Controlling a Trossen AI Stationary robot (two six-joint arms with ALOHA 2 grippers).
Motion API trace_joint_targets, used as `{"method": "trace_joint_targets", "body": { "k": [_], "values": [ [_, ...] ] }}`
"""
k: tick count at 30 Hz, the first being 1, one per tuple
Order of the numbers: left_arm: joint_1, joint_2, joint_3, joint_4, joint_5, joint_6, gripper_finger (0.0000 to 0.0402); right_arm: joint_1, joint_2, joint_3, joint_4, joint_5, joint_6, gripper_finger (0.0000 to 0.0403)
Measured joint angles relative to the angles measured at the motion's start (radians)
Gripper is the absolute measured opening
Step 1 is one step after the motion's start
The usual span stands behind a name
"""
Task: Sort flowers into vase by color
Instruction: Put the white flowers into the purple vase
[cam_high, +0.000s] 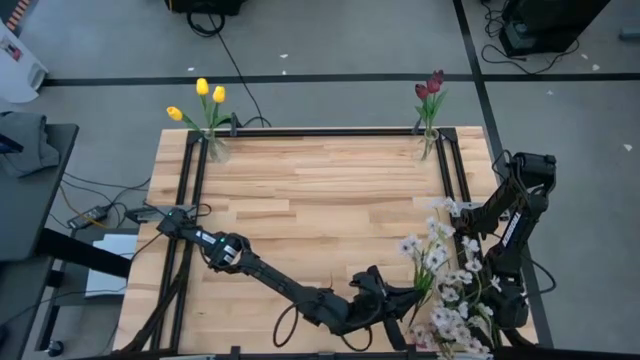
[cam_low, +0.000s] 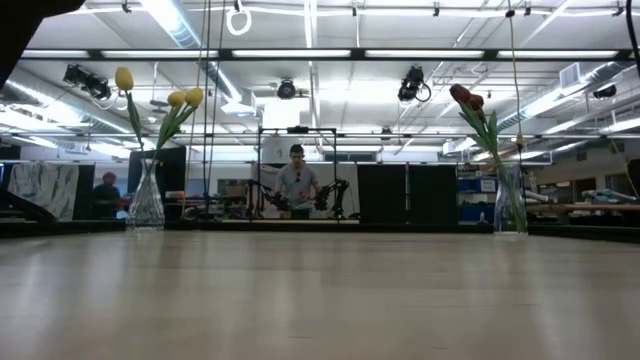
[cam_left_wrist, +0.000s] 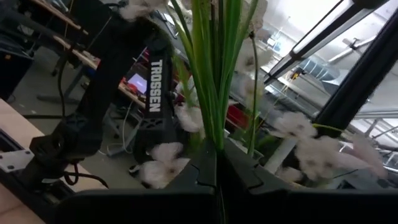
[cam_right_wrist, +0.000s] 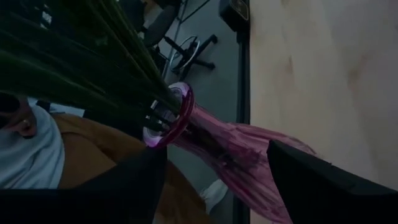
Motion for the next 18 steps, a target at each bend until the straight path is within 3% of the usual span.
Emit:
{"method": "trace_joint_targets", "body": {
  "k": [18],
  "values": [
    [0.007, 0.000, 0.000, -0.041, 0.024, -0.008, 0.0003, 0.024, -0.001, 0.000, -0.062, 0.105, -0.072, 0.0323]
  ]
}}
